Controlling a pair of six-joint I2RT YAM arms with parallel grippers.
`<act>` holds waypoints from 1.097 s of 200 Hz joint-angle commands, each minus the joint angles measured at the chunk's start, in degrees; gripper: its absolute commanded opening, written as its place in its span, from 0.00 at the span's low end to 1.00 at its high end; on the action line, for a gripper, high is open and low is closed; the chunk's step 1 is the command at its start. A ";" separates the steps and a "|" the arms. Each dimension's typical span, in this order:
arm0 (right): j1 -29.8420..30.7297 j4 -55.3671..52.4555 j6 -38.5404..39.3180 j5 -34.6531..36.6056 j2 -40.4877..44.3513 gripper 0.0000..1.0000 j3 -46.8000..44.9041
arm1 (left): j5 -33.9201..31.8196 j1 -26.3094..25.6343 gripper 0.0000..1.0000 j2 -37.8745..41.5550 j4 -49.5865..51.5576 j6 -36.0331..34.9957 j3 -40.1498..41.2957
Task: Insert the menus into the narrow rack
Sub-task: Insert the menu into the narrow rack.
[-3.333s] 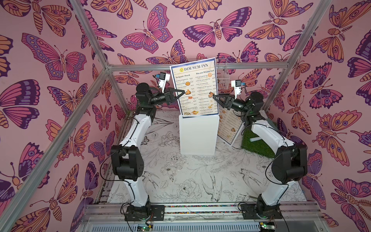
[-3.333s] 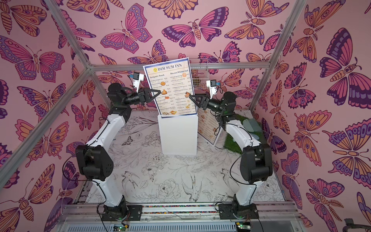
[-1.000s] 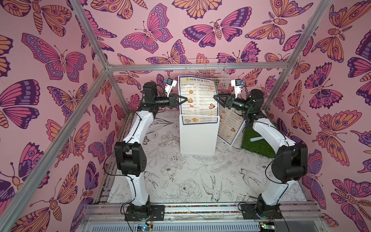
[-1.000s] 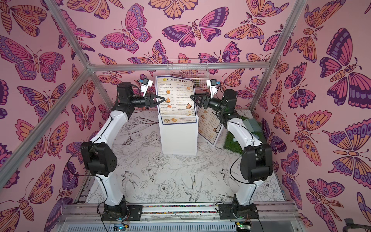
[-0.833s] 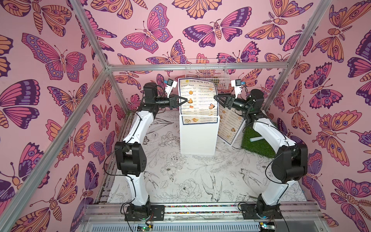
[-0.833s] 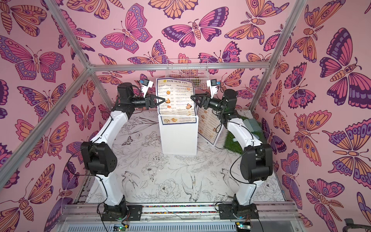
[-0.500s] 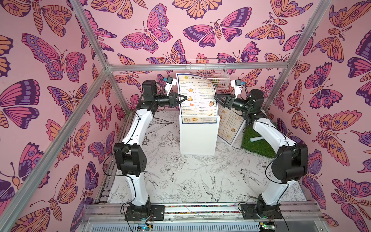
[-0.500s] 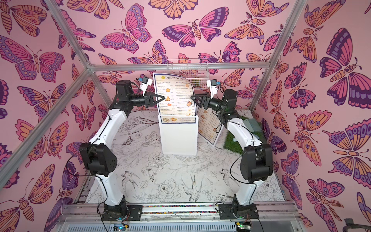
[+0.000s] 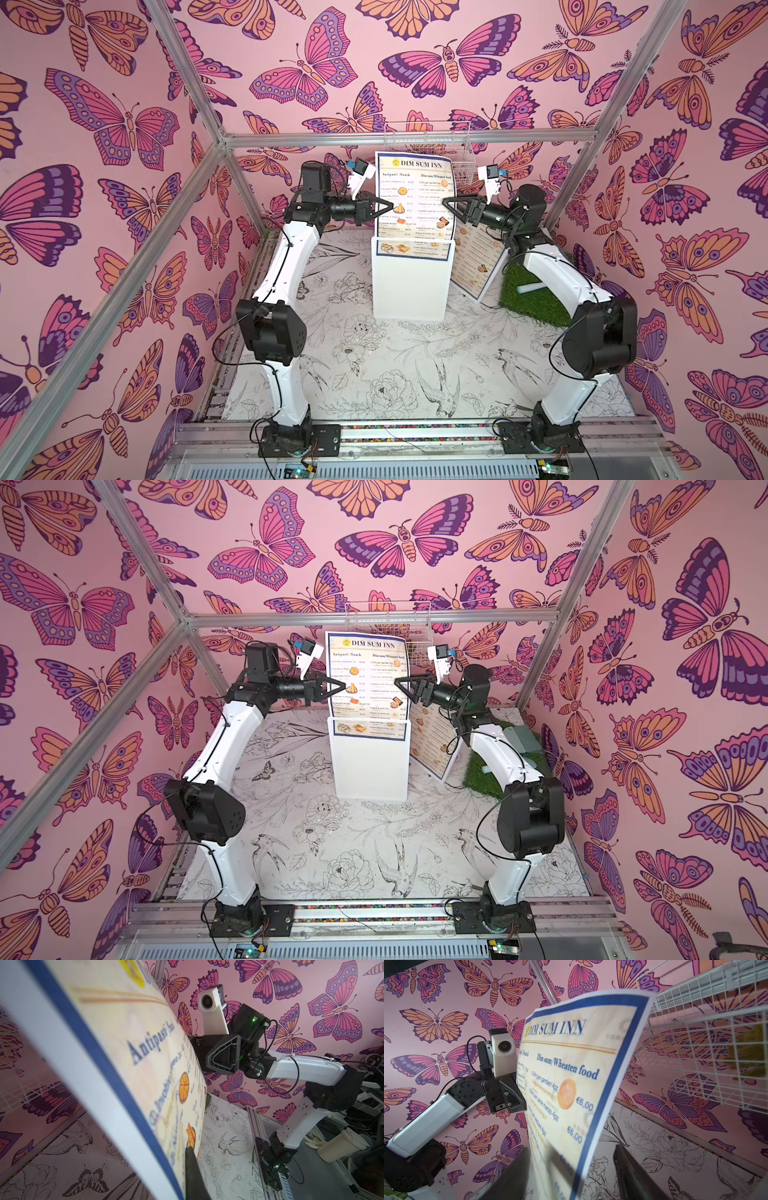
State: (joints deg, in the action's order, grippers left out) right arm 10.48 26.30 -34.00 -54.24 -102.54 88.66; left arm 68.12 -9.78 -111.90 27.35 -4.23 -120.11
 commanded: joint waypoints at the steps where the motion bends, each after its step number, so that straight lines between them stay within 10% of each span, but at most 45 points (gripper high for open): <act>1: -0.42 0.62 1.16 -0.43 1.91 0.69 -0.05 | -1.13 0.07 0.17 -0.27 2.53 -2.71 0.93; 42: -0.55 0.24 1.30 -0.70 2.17 0.74 -0.09 | -0.86 0.03 0.37 -0.20 2.35 -2.10 -0.22; 219: -0.41 -3.51 3.76 -4.15 7.47 0.61 -3.58 | -4.64 1.35 0.49 8.18 -11.97 4.84 12.12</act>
State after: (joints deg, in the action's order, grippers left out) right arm 10.26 26.85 -34.74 -58.33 -98.35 86.00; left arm 63.37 -8.54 -105.51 16.73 -0.30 -109.54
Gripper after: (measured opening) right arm 0.612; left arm 0.485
